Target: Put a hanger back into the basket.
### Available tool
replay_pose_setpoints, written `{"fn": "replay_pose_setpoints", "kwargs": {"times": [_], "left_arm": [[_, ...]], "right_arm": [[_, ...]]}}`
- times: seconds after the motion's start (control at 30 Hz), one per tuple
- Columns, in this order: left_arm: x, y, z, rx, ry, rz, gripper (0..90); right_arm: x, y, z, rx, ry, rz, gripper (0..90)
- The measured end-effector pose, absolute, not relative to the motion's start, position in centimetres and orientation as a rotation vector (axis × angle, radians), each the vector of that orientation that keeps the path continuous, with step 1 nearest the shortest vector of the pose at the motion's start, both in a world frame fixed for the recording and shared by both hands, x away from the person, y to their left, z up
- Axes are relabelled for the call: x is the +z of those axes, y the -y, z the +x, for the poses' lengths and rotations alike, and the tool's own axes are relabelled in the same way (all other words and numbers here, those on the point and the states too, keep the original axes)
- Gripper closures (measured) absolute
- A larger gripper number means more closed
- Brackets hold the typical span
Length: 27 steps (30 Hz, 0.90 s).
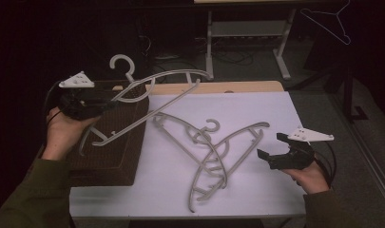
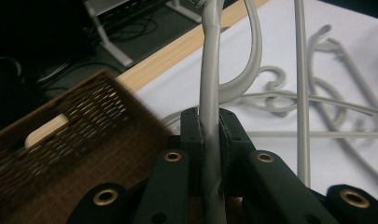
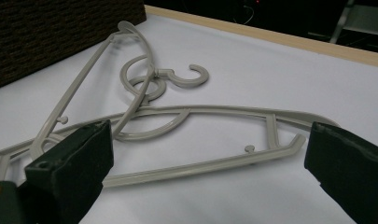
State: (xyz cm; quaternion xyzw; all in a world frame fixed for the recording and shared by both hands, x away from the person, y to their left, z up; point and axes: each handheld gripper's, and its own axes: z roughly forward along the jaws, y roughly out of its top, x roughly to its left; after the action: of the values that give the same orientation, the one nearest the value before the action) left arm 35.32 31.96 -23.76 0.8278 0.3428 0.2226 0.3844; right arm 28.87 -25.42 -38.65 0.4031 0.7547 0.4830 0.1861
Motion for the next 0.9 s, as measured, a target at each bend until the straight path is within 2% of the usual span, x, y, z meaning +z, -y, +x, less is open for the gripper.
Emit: {"fn": "replay_pose_setpoints", "kwargs": {"times": [0.63, 0.9], "left_arm": [[-25.8, -41.9, 35.5, 0.705, -1.164, 2.049, 82.9], [-27.4, -44.5, 35.5, 0.732, -1.276, 2.068, 82.9]], "right_arm": [[-38.9, 25.5, 29.0, 1.339, -2.121, 1.148, 1.0], [-38.9, 25.4, 29.0, 1.334, -2.127, 1.144, 1.0]]}}
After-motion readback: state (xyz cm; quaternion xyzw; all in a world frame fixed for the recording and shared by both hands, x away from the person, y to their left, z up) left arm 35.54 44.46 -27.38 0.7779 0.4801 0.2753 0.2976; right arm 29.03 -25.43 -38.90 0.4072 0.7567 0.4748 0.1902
